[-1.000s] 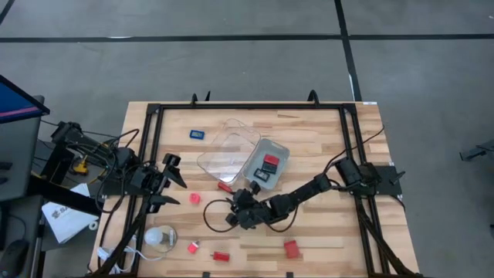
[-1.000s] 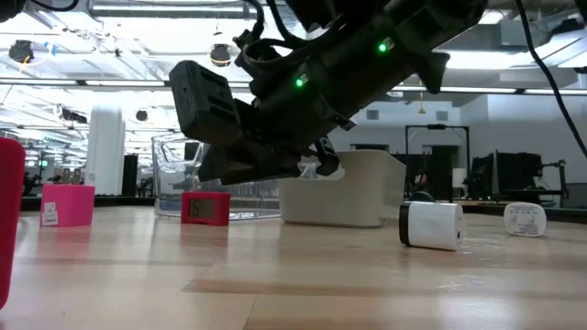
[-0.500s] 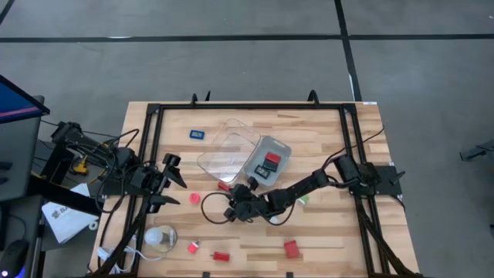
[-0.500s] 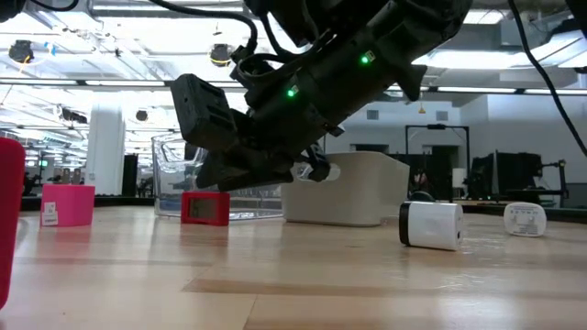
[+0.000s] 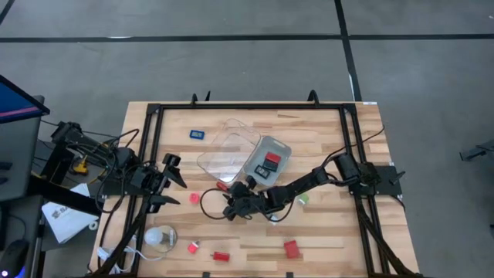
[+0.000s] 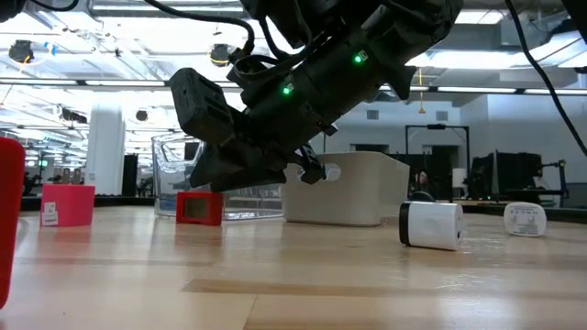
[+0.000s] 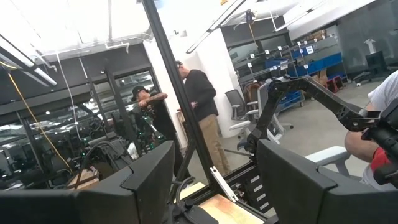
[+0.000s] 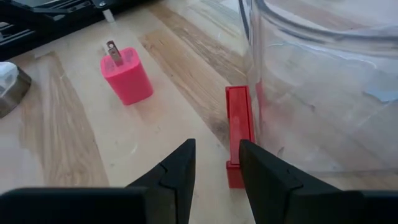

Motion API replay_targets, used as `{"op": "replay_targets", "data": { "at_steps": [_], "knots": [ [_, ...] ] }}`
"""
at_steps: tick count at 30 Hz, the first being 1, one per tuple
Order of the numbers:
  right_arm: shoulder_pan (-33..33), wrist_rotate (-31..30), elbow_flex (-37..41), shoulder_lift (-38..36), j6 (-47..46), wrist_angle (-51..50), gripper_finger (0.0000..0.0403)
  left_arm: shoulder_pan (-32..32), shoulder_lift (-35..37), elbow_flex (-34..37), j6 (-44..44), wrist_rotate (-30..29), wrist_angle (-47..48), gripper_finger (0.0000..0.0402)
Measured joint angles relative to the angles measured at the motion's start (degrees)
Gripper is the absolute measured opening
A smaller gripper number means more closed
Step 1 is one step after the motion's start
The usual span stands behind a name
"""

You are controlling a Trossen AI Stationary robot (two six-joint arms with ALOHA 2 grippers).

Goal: Pick & Place Office items
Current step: Put the red digital timer into the gray bin

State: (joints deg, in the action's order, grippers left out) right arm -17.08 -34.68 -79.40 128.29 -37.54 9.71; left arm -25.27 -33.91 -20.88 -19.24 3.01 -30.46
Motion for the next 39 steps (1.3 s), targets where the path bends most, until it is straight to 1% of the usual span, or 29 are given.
{"op": "replay_targets", "data": {
  "at_steps": [5,12,16,20,27,31,33,35,39],
  "knots": [
    [0.0,0.1,0.0,0.0,-1.5,-1.1,0.0111,0.0,0.0,0.0,0.0,0.0,0.0,0.0227],
    [-0.6,-0.1,0.0,0.0,-2.9,-1.9,0.0066,0.0,0.0,0.0,0.0,0.0,0.0,0.0227],
    [-2.0,-0.1,-0.1,0.0,-5.1,-2.7,0.0052,0.0,0.0,0.0,0.0,0.0,0.0,0.0227],
    [-4.1,-0.1,-0.1,-0.1,-7.9,-3.7,0.0049,0.0,0.0,0.0,0.0,0.0,0.0,0.0227],
    [-8.6,0.0,0.0,-0.9,-10.0,-6.1,0.0049,0.0,0.0,0.0,0.0,0.0,0.0,0.0227],
    [-10.5,0.6,0.2,-2.2,-10.9,-11.3,0.0049,0.0,0.0,0.0,0.1,0.0,0.0,0.0227],
    [-11.7,0.1,0.6,-2.4,-9.8,-13.6,0.0049,0.0,0.0,0.0,0.1,0.0,0.0,0.0227],
    [-13.0,-2.2,0.5,-3.4,-6.5,-12.2,0.0049,0.0,0.0,0.0,0.1,0.0,0.0,0.0227],
    [-15.5,-9.4,0.2,-4.4,0.1,-9.0,0.0055,0.0,0.0,0.0,0.1,0.0,0.0,0.0227]
  ]
}}
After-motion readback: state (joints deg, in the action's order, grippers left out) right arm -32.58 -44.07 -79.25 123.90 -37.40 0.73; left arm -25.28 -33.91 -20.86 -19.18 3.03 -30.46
